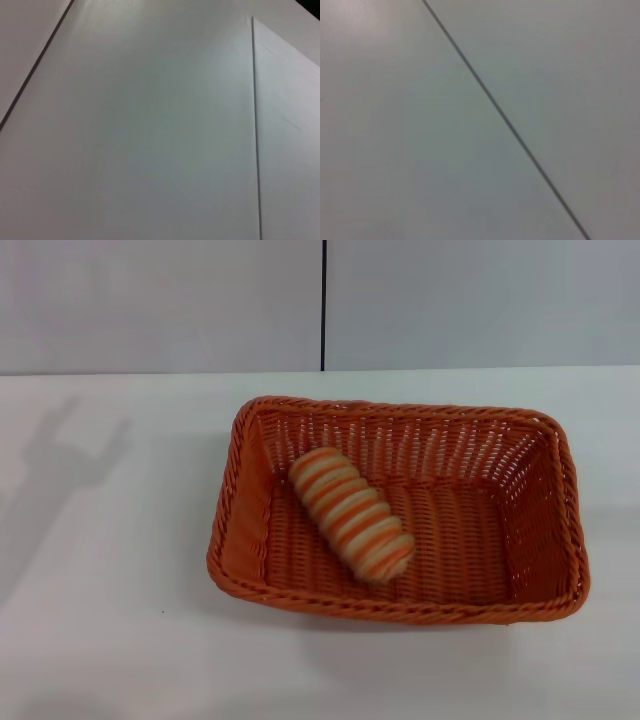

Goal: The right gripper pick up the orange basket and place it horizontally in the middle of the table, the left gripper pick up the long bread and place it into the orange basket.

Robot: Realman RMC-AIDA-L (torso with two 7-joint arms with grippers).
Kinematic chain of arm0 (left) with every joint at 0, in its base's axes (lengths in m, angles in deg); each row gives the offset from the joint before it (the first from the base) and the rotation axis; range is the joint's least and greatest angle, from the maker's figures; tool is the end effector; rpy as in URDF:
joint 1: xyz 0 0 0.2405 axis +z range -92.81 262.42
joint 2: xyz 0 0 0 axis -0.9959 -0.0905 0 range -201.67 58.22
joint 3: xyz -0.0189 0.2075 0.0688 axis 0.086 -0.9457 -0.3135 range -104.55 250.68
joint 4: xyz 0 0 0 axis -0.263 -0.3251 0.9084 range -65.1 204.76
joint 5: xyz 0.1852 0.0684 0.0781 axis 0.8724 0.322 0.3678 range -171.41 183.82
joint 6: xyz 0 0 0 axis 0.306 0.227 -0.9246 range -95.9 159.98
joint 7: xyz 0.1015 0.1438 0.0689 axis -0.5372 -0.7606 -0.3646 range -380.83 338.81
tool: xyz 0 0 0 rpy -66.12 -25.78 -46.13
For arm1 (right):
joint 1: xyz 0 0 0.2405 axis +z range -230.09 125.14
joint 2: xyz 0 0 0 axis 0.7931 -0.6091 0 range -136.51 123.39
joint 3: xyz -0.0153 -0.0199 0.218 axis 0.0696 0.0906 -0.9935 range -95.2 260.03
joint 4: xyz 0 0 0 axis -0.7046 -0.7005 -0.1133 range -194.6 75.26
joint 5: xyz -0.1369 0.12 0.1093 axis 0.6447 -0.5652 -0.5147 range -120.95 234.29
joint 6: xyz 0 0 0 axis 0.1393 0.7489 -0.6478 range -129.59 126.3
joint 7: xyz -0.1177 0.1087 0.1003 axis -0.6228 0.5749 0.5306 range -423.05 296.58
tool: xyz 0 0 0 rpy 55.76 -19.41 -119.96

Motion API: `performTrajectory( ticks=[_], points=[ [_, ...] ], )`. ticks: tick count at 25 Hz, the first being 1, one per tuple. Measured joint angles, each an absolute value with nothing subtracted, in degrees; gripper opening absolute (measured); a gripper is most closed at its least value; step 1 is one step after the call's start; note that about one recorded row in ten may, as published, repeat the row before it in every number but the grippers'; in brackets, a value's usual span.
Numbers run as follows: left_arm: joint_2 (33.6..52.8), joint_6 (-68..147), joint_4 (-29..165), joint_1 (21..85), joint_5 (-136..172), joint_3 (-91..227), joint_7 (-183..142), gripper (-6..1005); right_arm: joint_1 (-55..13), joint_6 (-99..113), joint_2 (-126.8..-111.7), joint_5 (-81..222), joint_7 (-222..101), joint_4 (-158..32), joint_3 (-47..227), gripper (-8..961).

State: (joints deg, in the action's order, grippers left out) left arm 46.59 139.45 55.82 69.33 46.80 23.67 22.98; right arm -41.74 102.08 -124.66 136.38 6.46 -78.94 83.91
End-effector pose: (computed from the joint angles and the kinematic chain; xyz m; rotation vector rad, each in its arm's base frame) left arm -0.2414 0.2804 0.0997 -1.5548 -0.2583 -1.4570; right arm 0.3214 0.2471 0.1397 -1.3860 0.6854 1.4289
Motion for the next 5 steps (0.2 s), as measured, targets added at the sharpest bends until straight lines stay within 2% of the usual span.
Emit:
performTrajectory(
  ticks=[5],
  points=[
    [46.66,139.7,57.2,69.0,46.8,23.5,22.9,843,-42.2,102.7,-124.69,136.4,6.5,-79.0,82.5,556]
  ],
)
